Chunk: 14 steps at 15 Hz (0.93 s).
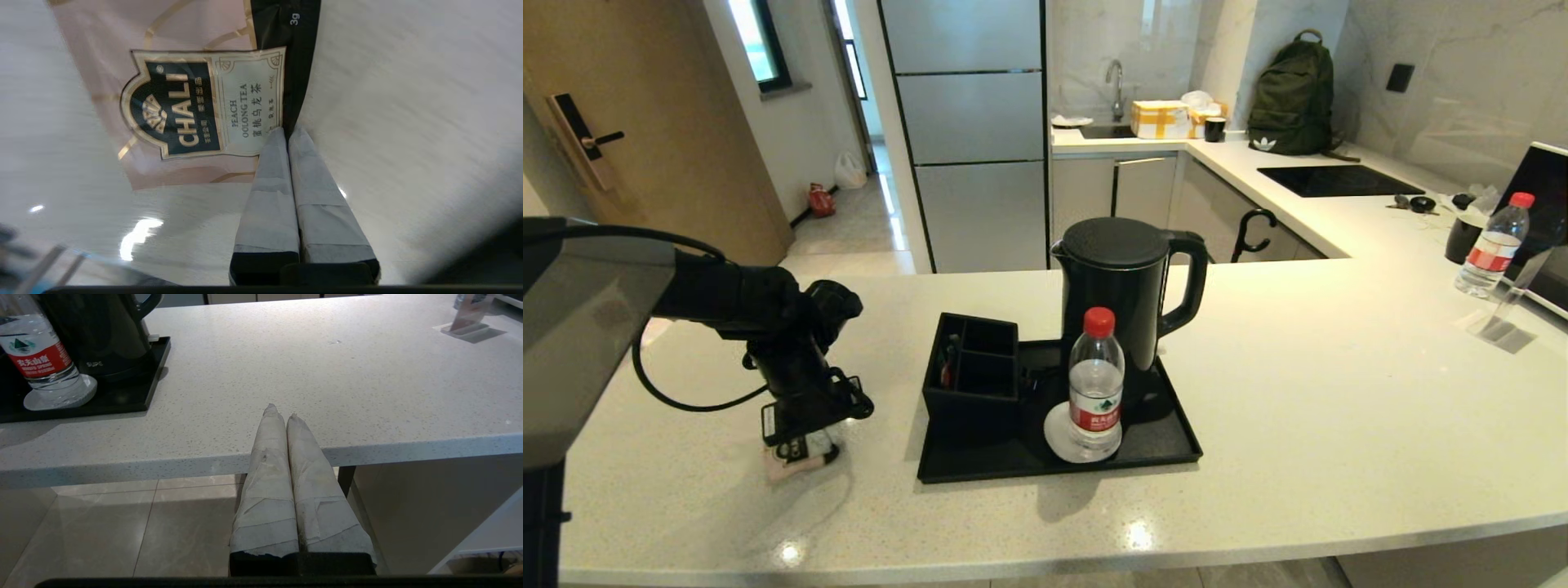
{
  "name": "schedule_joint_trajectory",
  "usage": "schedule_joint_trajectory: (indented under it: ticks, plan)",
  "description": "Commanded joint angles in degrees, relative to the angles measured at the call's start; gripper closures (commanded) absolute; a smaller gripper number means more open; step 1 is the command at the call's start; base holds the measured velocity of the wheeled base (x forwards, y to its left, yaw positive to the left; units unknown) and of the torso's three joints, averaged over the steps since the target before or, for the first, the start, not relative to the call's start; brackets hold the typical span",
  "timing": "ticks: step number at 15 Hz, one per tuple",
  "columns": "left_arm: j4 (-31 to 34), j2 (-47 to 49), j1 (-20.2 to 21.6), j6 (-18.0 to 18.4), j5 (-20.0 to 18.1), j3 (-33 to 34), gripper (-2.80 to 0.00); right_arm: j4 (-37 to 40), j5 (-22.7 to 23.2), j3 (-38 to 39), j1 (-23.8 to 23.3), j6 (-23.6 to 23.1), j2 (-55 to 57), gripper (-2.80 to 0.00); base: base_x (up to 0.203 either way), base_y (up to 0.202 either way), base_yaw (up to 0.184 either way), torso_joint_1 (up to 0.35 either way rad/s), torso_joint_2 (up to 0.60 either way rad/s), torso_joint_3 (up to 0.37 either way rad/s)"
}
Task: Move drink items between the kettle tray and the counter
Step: Return the tea bag to its original position
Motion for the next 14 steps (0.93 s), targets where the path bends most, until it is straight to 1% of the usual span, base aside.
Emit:
schedule_joint_trajectory:
  ticks: [1,2,4,7,10,14]
  plan:
    - [0.09,-7.46,-1.30,-0.07,-4.57,-0.84,0.00,-0.02,0.00,0.00,-0.06,-0.02,0.07,0.00,0.000,0.000,0.000,0.000,0.00,0.000]
    - [0.05,-8.59,-2.13,0.05,-6.84,-1.20,0.00,-0.02,0.00,0.00,-0.06,-0.02,0.07,0.00,0.000,0.000,0.000,0.000,0.00,0.000]
    - [0.05,-8.83,-2.29,0.05,-7.11,-1.41,0.00,-0.02,0.00,0.00,-0.06,-0.02,0.07,0.00,0.000,0.000,0.000,0.000,0.00,0.000]
    - [0.10,-15.57,-5.71,-0.41,-11.30,-6.26,0.00,-0.02,0.00,0.00,0.03,-0.02,0.07,0.00,0.000,0.000,0.000,0.000,0.00,0.000]
    - [0.04,-18.53,-6.11,-1.33,-12.77,-8.24,0.00,-0.02,0.00,0.00,-0.05,-0.02,0.07,0.00,0.000,0.000,0.000,0.000,0.00,0.000]
    - [-0.13,-20.74,-6.12,-1.87,-12.61,-8.44,0.00,-0.02,0.00,0.00,0.03,-0.02,0.07,0.00,0.000,0.000,0.000,0.000,0.00,0.000]
